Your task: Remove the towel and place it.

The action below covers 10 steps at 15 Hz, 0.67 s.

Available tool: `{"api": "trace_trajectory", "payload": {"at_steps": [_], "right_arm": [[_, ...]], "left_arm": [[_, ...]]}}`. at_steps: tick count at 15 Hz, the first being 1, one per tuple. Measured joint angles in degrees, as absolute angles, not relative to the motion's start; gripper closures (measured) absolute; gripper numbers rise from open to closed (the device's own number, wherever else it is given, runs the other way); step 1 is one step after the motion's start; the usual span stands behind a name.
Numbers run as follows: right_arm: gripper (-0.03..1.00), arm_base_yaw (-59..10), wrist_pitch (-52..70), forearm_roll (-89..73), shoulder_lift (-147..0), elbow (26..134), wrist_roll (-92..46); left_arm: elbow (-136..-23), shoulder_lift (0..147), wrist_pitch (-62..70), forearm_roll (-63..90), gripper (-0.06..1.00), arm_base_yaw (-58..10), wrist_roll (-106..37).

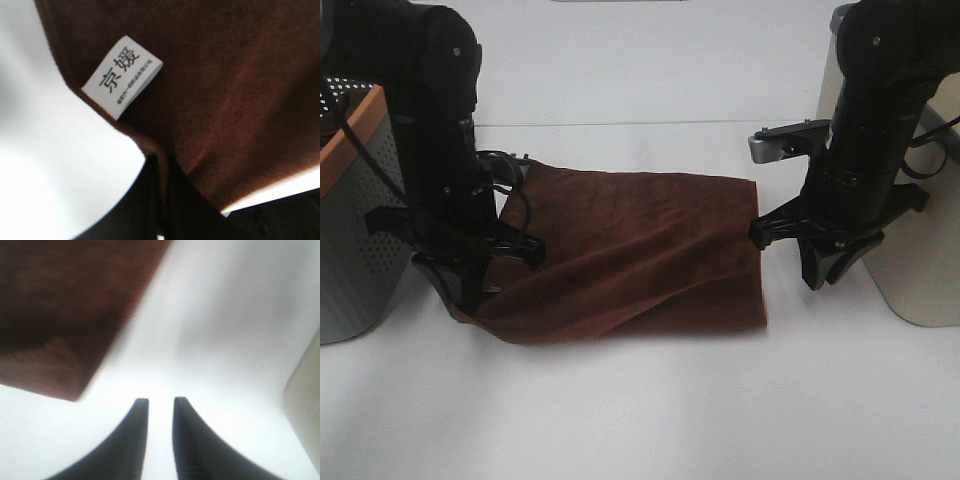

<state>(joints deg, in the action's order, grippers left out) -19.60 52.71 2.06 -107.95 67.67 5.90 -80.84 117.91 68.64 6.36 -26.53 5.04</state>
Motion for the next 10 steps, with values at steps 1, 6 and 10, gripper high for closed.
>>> {"api": "trace_trajectory", "payload": {"at_steps": [1, 6, 10], "right_arm": [[0.66, -19.4, 53.1, 2.9, -107.9, 67.7, 5.9], [0.50, -19.4, 53.4, 2.9, -107.9, 67.7, 5.9], [0.50, -19.4, 53.4, 2.9, -107.9, 67.7, 5.9]], "left_arm": [[-80.8, 117.9, 69.0, 5.8, 0.94, -26.3, 4.8], [-80.8, 117.9, 69.2, 12.3, 0.45, -26.3, 1.9], [-80.7, 116.5, 69.3, 8.8, 0.16, -26.3, 2.3]]}}
